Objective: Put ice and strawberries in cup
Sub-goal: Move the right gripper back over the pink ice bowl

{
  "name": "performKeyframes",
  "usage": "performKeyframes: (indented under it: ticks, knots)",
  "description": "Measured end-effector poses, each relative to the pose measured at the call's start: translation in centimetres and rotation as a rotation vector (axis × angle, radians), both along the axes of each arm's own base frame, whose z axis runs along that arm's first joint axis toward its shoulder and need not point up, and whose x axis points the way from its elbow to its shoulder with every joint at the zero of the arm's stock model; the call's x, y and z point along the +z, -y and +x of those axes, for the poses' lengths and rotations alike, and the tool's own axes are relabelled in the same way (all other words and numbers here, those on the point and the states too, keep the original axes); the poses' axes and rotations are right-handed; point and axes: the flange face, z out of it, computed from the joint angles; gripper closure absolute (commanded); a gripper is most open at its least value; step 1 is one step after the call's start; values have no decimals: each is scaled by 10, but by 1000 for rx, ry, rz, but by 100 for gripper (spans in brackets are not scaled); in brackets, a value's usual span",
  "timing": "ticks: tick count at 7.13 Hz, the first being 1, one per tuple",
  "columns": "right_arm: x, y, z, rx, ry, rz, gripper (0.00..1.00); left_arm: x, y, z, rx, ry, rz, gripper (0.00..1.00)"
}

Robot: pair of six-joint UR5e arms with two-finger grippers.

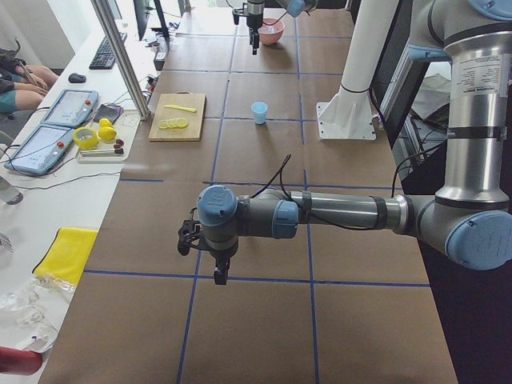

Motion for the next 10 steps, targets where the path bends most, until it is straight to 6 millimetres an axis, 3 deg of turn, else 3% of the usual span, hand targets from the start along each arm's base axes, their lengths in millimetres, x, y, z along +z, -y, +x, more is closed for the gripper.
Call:
performKeyframes:
  ticks: [4,6,8,10]
  knots:
    - [122,-10,133,-129,-77,101,0,1,0,0,0,0,-3,0]
    - [186,-25,194,-190,-100,143,0,1,-1,0,0,-1,-3,0]
    - [236,-32,217,-249,-118,188,3,0,-1,0,-1,-2,-2,0]
    - [285,-38,222,-306,-112,246,9,0,-1,0,0,-3,0,0]
